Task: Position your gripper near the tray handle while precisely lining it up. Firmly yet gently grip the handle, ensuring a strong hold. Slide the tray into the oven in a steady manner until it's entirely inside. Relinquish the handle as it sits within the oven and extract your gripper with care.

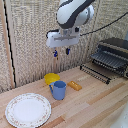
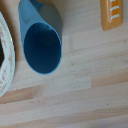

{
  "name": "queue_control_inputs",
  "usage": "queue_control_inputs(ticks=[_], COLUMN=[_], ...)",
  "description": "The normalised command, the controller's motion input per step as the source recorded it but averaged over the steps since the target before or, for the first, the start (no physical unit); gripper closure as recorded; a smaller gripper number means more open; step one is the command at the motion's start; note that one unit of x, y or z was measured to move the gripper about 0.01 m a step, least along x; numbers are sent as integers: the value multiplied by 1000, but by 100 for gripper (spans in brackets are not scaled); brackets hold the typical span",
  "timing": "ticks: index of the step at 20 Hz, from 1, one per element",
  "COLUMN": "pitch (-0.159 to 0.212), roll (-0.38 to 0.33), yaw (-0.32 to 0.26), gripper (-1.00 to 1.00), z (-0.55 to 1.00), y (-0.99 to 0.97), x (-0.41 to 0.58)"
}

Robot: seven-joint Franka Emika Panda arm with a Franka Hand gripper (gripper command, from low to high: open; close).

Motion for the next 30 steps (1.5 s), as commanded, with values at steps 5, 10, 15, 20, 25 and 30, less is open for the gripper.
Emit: queue_control_inputs(ticks=[5,10,15,20,25,30], pitch=[-15,0,0,-4,-9,0], roll=[-317,-319,-319,-351,-370,-375], yaw=[147,145,146,114,92,62], gripper=[-100,-100,-100,-100,-100,-100], z=[-71,-99,-116,-37,-51,-78], y=[-297,-319,-314,-326,-332,-335], x=[-66,0,0,-26,0,0])
